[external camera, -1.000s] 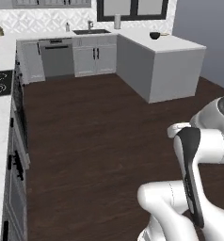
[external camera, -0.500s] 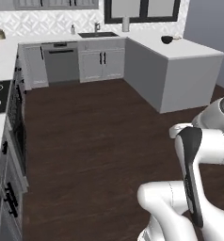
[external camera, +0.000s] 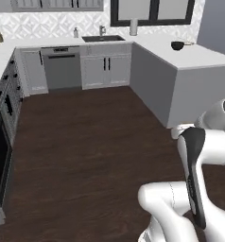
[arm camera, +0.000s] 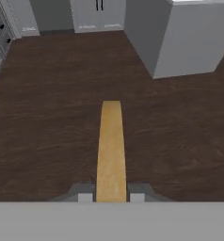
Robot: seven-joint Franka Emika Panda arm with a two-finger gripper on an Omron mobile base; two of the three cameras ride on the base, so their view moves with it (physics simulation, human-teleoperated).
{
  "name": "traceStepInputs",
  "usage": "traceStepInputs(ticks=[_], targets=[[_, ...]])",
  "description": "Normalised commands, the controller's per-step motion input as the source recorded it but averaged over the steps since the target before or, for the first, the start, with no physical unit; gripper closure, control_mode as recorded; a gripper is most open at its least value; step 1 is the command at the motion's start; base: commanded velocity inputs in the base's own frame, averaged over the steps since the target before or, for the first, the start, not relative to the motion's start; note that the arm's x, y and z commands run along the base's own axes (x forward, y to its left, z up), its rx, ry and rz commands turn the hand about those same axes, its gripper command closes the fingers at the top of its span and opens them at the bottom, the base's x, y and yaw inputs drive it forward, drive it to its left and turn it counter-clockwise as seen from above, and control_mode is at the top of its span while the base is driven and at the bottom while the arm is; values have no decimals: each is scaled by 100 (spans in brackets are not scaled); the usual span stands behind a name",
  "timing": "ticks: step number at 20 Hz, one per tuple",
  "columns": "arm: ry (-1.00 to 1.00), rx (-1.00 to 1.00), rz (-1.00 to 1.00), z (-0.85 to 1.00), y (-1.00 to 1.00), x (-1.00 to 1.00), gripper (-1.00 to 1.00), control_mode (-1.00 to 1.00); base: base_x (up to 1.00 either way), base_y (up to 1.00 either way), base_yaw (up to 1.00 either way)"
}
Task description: Start the toaster. Once the lever pops up, take the bread to the plate on the dining counter.
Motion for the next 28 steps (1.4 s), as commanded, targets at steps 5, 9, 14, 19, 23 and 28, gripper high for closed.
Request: traceStepInputs(ticks=[5,9,14,19,23,28], targets=[[0,0,0,0,0,0,100,100,100,-25,10],[0,0,0,0,0,0,100,100,100,-16,6],[0,0,0,0,0,0,100,100,100,-17,5],[0,0,0,0,0,0,100,100,100,-41,0],[0,0,0,0,0,0,100,100,100,-58,0],[0,0,0,0,0,0,100,100,89,-76,0]])
